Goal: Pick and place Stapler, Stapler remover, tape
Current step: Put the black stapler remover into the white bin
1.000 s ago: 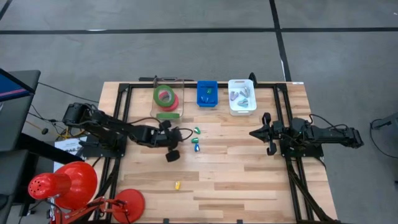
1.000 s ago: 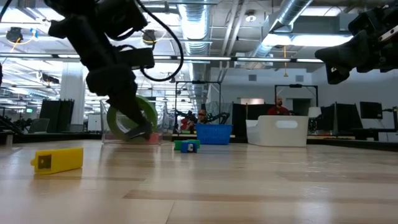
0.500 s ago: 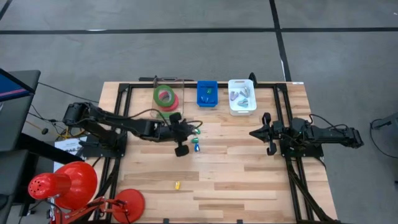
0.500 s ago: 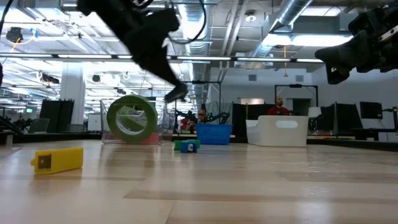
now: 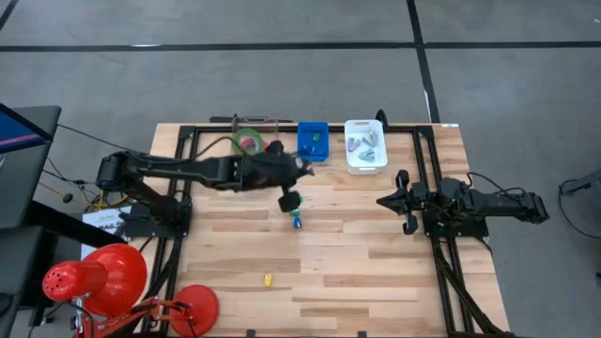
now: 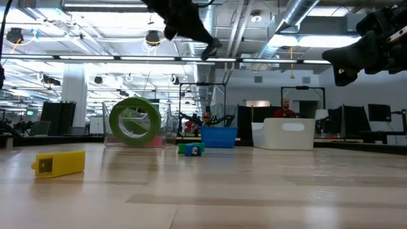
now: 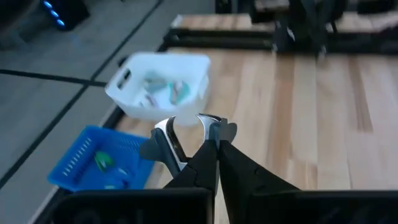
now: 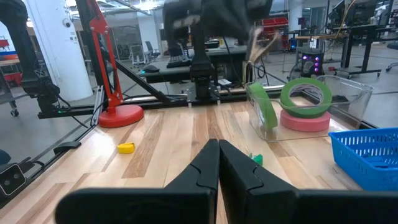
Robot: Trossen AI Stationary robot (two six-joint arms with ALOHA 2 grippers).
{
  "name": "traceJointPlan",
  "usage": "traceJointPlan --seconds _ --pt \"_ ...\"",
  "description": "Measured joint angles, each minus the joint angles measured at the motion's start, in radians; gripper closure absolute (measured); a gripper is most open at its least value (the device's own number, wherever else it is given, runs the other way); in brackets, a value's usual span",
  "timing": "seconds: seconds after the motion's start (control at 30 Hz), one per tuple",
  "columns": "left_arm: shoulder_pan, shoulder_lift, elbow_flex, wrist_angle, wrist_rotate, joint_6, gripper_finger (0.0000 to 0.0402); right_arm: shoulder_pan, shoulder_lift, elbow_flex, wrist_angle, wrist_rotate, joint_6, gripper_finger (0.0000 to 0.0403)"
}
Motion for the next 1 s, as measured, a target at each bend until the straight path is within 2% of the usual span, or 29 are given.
traceJointPlan --seconds 0.33,1.0 --pt "0.055 0.0 0.141 0.036 0.038 0.03 0.0398 0.0 0.0 0.0 0.0 0.0 0.0 0.0403" --pt "0.104 0.001 0.241 0.159 0.041 0.077 0.0399 0.0 0.0 0.0 0.0 0.0 0.0 0.0403"
